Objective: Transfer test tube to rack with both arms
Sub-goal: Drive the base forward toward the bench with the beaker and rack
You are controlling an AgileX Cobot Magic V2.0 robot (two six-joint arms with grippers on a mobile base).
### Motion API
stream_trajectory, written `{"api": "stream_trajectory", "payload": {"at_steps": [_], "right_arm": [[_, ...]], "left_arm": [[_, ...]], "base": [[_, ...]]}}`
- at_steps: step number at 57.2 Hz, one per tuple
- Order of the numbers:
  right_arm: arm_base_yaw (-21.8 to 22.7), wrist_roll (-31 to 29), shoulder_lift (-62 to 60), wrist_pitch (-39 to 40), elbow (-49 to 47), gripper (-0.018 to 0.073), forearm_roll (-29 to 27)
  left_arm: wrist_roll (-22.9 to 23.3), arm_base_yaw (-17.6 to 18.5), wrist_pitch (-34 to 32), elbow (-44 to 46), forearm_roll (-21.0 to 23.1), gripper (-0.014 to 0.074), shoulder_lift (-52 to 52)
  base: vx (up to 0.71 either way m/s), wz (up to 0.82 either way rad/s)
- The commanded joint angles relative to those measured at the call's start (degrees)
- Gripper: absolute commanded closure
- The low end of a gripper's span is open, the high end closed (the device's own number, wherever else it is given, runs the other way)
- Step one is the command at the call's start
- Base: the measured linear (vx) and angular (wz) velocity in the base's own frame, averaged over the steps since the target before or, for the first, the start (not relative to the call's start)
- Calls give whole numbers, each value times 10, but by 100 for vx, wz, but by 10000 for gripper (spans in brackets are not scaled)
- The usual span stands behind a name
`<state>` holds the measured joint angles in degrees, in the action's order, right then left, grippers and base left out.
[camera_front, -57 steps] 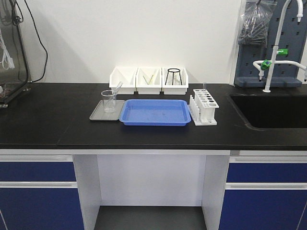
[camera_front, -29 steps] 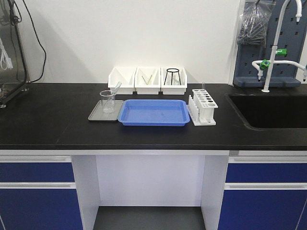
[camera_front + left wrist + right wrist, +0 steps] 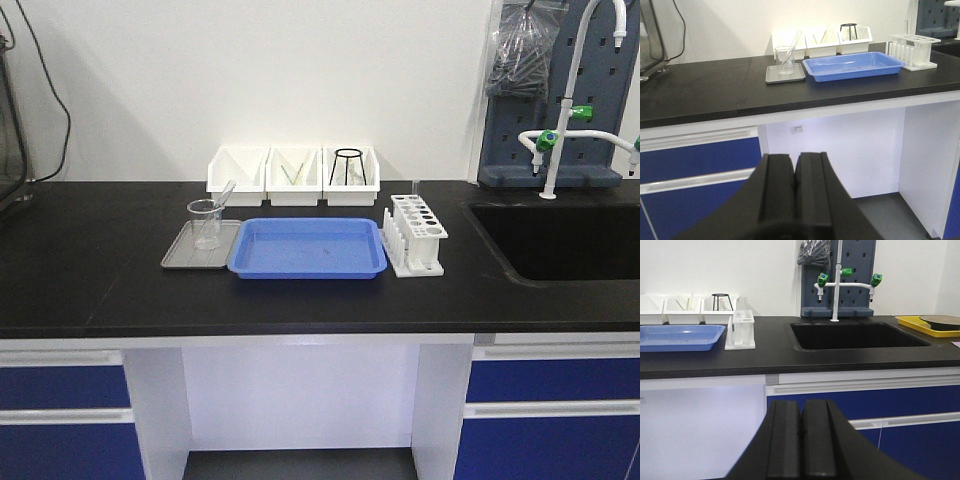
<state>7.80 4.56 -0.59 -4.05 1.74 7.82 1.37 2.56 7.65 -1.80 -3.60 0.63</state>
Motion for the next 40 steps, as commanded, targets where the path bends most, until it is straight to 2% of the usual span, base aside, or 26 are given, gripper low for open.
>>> {"api": "stream_trajectory", "payload": {"at_steps": [1, 40], "right_arm": [[0, -6, -5, 46, 11, 570, 2], [0, -6, -5, 46, 11, 570, 2]], "left_arm": [[3, 0, -45, 17, 5, 601, 8], [3, 0, -45, 17, 5, 601, 8]], "base": [[28, -8], [35, 0]]}}
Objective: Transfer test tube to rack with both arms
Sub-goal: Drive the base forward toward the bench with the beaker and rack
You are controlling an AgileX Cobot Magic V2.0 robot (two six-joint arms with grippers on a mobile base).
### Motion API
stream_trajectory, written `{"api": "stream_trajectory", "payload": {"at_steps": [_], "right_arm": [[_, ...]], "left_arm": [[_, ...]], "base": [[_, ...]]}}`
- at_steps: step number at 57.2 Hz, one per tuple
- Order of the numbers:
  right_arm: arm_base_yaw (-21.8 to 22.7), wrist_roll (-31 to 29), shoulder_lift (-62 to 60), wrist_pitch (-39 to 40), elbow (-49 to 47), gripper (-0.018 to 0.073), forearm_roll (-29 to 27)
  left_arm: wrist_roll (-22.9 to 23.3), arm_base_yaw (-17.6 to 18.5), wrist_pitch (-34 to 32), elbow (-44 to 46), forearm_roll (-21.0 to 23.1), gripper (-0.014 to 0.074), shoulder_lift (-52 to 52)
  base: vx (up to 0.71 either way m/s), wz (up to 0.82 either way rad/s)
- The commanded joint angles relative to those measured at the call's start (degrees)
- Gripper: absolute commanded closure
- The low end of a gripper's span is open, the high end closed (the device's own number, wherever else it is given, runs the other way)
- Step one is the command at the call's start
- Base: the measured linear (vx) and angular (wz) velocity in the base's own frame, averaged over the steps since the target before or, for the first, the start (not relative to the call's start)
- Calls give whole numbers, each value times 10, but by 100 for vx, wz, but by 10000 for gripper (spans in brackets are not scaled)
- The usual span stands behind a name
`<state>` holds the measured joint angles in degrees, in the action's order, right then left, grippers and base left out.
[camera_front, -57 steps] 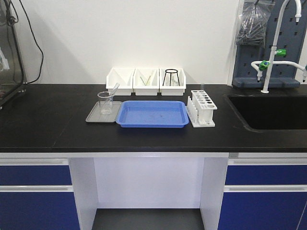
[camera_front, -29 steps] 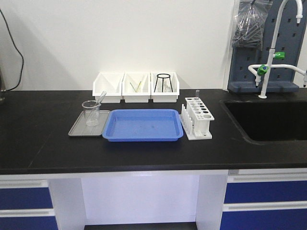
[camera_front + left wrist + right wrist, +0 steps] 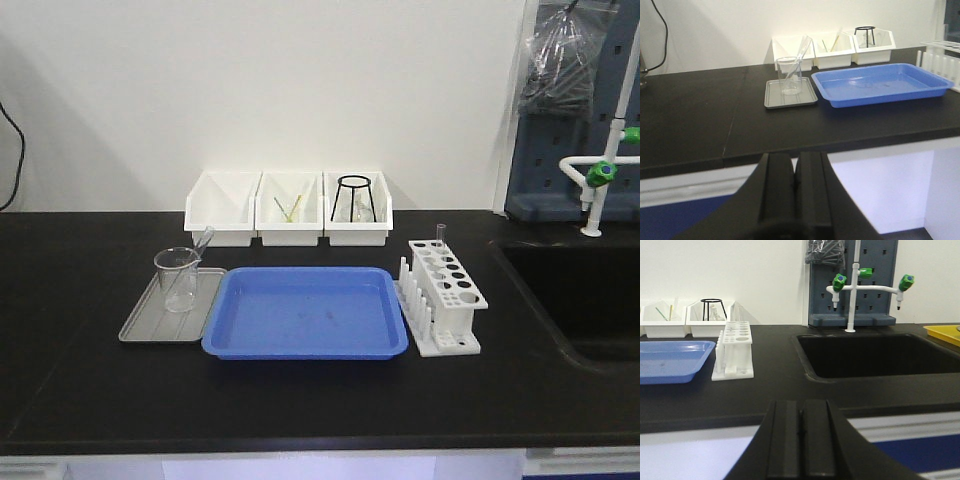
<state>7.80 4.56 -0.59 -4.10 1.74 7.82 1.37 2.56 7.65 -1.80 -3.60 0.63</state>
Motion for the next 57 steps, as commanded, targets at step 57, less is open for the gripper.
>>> {"api": "stream_trajectory", "payload": {"at_steps": [57], "right_arm": [[0, -6, -5, 46, 11, 570, 2]], "left_arm": [[3, 0, -45, 17, 5, 601, 8]], "base": [[34, 2]]}}
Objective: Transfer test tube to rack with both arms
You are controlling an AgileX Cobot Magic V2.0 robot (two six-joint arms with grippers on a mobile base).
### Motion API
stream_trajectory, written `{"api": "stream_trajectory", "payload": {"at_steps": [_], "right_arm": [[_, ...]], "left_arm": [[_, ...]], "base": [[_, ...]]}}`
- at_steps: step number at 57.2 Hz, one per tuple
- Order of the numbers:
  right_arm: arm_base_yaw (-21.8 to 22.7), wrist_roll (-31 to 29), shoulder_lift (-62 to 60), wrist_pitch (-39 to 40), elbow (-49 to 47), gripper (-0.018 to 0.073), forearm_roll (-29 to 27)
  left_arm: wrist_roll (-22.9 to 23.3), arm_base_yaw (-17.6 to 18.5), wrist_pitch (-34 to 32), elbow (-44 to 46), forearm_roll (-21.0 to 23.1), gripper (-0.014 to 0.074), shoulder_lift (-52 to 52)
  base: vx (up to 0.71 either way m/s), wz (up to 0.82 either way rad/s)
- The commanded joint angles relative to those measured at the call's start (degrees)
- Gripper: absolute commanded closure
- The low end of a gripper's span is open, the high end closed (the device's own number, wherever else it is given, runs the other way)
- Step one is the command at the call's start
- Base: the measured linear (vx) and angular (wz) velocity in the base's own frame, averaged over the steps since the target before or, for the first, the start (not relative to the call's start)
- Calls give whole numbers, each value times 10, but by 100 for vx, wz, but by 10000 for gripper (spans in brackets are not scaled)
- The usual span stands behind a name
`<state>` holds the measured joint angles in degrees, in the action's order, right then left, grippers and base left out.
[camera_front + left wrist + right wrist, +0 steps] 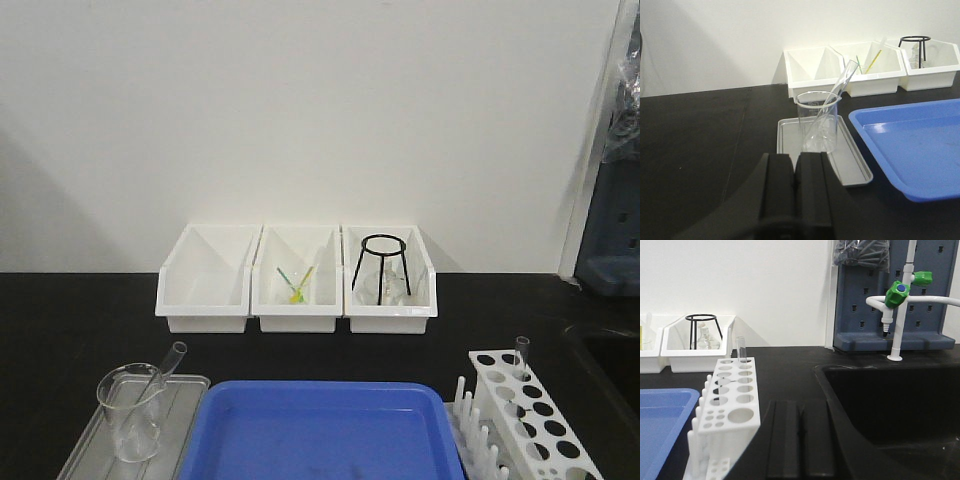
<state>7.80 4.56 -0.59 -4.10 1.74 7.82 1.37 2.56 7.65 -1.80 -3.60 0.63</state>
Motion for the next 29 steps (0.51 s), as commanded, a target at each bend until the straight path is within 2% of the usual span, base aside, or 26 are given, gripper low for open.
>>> {"api": "stream_trajectory", "payload": {"at_steps": [1, 29], "right_arm": [[0, -6, -5, 46, 11, 570, 2], [0, -6, -5, 46, 11, 570, 2]], "left_arm": [[3, 0, -45, 17, 5, 601, 8], [3, 0, -45, 17, 5, 601, 8]], "base": [[19, -1], [9, 0]]}}
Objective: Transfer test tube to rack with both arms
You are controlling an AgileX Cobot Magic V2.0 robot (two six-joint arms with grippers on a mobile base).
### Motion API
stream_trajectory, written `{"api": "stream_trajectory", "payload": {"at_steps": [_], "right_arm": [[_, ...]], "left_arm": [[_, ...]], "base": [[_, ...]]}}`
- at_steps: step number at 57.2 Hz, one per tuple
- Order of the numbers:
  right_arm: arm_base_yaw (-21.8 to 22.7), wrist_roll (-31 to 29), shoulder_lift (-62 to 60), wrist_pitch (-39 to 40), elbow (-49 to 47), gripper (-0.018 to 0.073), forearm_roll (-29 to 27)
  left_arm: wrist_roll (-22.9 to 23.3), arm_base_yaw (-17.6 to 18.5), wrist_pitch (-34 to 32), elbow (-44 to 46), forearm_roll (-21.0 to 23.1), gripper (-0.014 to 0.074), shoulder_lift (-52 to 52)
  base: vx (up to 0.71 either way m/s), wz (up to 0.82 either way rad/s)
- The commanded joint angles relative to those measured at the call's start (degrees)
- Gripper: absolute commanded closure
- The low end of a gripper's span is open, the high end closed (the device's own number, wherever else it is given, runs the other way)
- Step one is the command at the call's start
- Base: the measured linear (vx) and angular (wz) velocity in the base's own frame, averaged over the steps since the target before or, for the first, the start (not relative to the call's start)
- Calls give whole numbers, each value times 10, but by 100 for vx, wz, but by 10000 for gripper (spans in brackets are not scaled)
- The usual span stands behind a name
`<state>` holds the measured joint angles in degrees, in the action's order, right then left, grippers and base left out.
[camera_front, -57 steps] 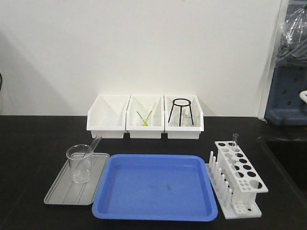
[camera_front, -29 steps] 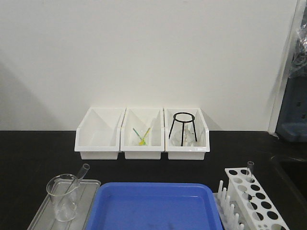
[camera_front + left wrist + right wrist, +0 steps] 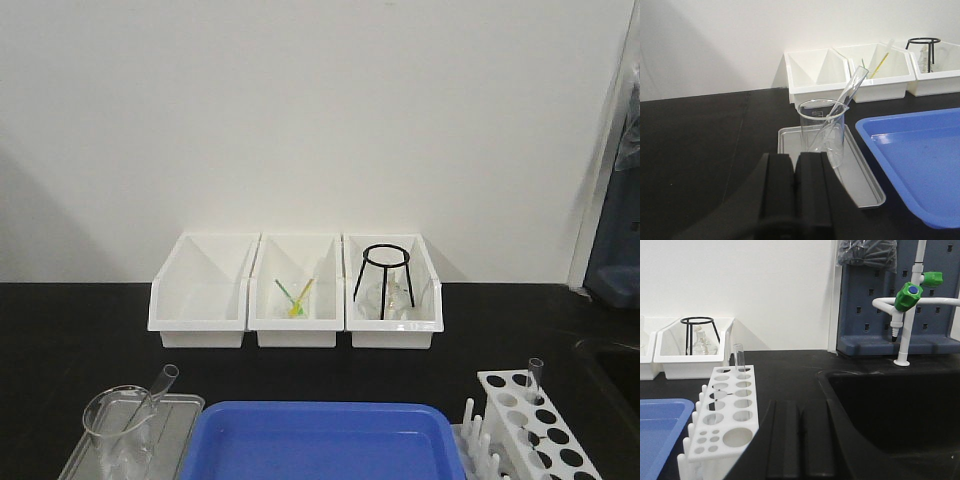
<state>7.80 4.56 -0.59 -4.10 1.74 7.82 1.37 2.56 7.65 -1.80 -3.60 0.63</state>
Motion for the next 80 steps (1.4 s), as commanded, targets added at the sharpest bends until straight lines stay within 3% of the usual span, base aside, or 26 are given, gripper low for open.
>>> {"api": "stream_trajectory", "payload": {"at_steps": [1, 20, 25, 29, 35, 38, 43, 48, 52, 63, 80], "right_arm": [[0, -6, -5, 46, 11, 570, 2], [0, -6, -5, 60, 11, 570, 2], [0, 3, -5, 102, 8, 570, -6], [0, 26, -5, 154, -2, 570, -20], [0, 24, 1, 154, -61, 570, -13], [0, 21, 13, 151, -98, 570, -11], [0, 14, 63, 150, -183, 570, -10], [0, -5, 143, 155, -264, 570, -10], [0, -8, 220, 158, -318, 570, -10], [0, -2, 383, 188, -387, 570, -15], [0, -2, 464, 199, -392, 530, -15]], "left_arm": [[3, 0, -45, 17, 5, 601, 8], [-1, 0, -72, 17, 0, 601, 8], [-2, 0, -138, 17, 0, 601, 8], [18, 0, -241, 18, 10, 601, 8], [53, 0, -335, 45, 22, 601, 7], [54, 0, -318, 74, 20, 601, 4], [54, 0, -228, 168, 20, 601, -27], [44, 2, -157, 271, 20, 601, -100], [43, 2, -137, 334, 20, 601, -171], [43, 2, -153, 400, 20, 601, -362], [43, 2, -214, 405, 16, 568, -460]], "base": [[1, -1], [0, 0], [0, 0], [0, 0], [0, 0], [0, 0], [0, 0], [0, 0], [0, 0], [0, 0], [0, 0]]}}
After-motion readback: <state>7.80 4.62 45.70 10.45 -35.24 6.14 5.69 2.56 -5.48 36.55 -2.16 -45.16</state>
